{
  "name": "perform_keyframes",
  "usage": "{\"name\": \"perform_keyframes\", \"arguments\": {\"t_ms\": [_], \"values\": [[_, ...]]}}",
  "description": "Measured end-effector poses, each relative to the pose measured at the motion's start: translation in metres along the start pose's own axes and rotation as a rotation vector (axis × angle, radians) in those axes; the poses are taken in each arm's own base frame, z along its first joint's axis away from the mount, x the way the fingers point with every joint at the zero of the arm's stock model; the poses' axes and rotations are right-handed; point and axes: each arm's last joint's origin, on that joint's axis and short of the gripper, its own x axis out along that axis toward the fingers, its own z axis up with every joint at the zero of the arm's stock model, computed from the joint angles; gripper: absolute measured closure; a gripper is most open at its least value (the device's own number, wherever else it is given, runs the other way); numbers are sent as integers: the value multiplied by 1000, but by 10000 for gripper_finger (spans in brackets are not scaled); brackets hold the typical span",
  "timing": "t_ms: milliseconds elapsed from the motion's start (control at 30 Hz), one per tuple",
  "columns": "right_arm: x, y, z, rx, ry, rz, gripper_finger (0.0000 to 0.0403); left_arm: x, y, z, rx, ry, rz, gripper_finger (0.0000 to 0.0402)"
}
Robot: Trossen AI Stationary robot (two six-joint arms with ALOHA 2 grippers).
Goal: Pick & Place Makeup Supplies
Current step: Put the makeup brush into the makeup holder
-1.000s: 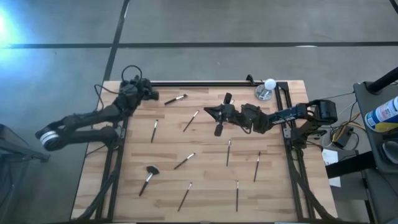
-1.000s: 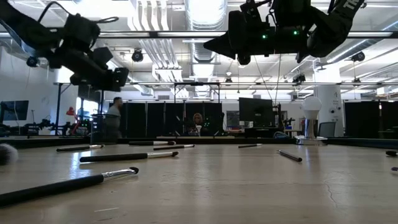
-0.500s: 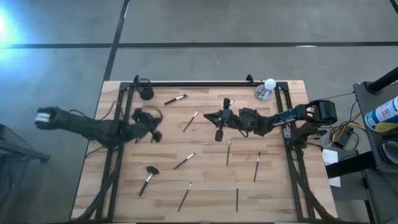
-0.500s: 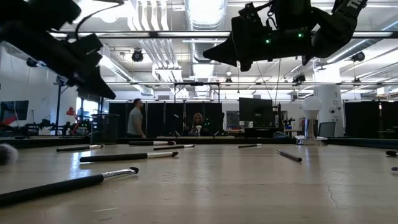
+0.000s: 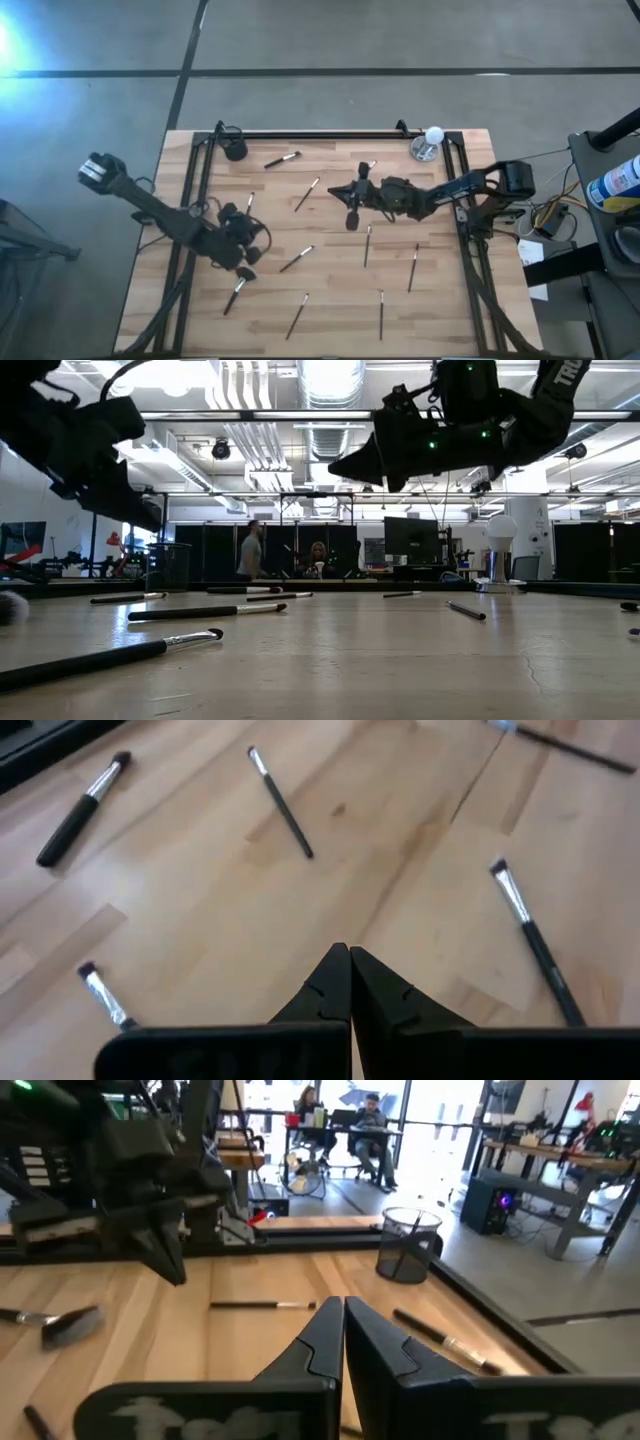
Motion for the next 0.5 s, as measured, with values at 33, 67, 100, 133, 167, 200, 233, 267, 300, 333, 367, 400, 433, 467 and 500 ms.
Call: {"name": "perform_keyframes", "arguments": {"t_ms": [33,67,100,133,167,200,233,267,300,333,367,400,433,467,500], "values": [[0,1,-3,5,6,4,394,-1,-6,3,-2,16,9,401],[1,3,-7,7,11,9,394,-2,-11,5,-6,39,19,399],[1,5,-9,10,14,15,394,-2,-16,7,-13,74,25,395],[1,7,-12,12,17,22,394,-3,-21,9,-20,119,23,389],[0,9,-14,10,22,28,394,-2,-27,10,-27,171,20,383],[0,12,-15,9,26,35,394,-2,-32,11,-35,220,20,374],[-1,14,-16,8,29,43,394,-2,-37,10,-44,265,22,364],[-2,16,-17,9,31,50,394,-2,-42,9,-51,304,29,354],[-4,18,-17,12,33,58,394,-2,-48,8,-60,342,32,342],[-6,21,-18,13,35,68,394,-1,-53,6,-70,378,37,331],[-7,24,-18,12,35,78,394,-1,-58,5,-82,411,48,320],[-9,27,-17,11,34,88,394,-1,-62,3,-96,443,61,308],[-10,30,-17,10,31,99,394,-2,-67,1,-108,477,78,297],[-11,33,-17,8,31,108,394,-3,-72,-1,-122,505,92,286],[-12,35,-17,5,31,116,394,-4,-75,-4,-137,540,112,276]]}}
